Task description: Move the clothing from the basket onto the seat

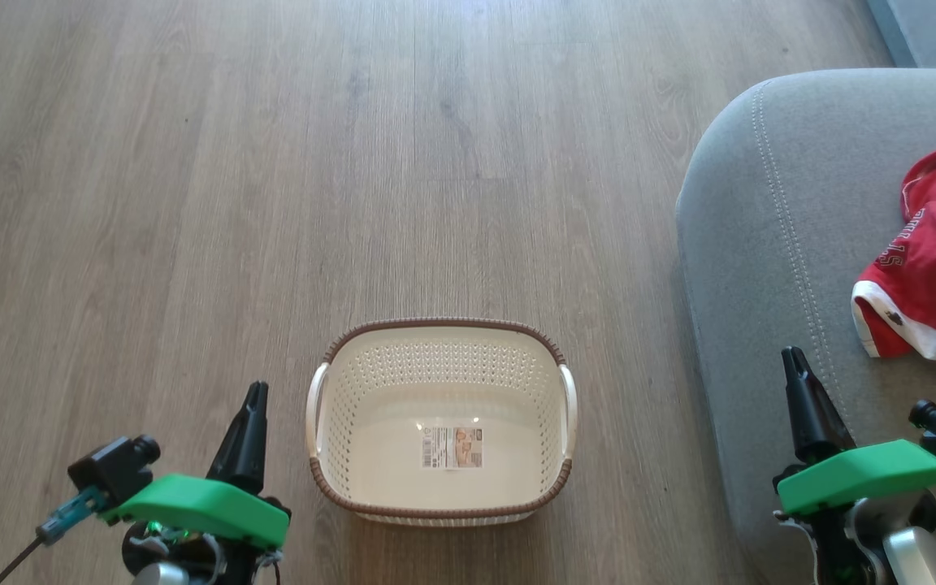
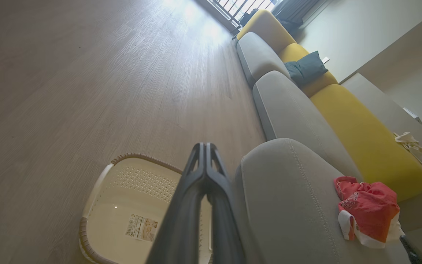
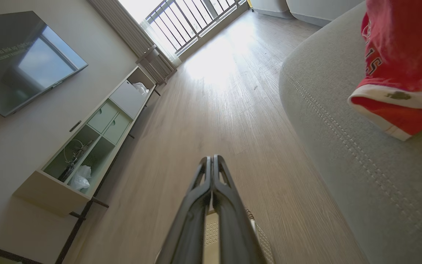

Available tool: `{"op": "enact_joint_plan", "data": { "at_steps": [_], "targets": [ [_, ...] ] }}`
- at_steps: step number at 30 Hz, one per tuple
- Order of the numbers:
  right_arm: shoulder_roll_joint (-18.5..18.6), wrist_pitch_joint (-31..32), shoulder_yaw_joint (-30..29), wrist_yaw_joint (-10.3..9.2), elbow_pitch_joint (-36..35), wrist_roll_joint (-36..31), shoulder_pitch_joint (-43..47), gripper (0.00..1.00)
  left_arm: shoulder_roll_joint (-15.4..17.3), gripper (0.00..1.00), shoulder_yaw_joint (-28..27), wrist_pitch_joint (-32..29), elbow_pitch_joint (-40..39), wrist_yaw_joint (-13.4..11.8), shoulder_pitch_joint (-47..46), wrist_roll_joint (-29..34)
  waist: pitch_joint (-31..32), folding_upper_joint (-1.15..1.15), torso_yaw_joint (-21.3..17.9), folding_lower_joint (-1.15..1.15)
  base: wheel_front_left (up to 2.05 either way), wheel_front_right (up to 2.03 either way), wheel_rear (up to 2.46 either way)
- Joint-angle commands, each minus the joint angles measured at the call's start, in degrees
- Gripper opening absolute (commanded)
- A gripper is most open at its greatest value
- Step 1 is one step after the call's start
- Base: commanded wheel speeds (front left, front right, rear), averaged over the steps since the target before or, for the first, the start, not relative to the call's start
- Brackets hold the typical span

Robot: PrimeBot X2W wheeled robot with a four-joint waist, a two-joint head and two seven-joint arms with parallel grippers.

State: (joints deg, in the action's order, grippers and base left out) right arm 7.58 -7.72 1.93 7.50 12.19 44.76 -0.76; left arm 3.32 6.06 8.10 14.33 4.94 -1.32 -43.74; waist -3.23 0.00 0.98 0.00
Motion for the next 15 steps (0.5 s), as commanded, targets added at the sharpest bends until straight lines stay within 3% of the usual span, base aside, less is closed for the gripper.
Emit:
{"op": "enact_joint_plan", "data": {
  "at_steps": [1,15],
  "targets": [
    [0.2,0.3,-0.31,0.0,-1.54,1.95,-3.08,0.0,0.65,0.0,-1.34,-0.51,-1.45,0.49,-3.09,-1.87,0.07,0.0,-0.02,0.0,0.0,0.0,0.0],
    [-0.4,2.51,-1.39,0.0,-0.95,10.6,-3.47,0.0,0.76,0.0,-2.97,-2.74,-1.27,0.87,-3.38,-10.73,0.61,0.0,-0.2,0.0,0.0,0.0,0.0]
  ]
}}
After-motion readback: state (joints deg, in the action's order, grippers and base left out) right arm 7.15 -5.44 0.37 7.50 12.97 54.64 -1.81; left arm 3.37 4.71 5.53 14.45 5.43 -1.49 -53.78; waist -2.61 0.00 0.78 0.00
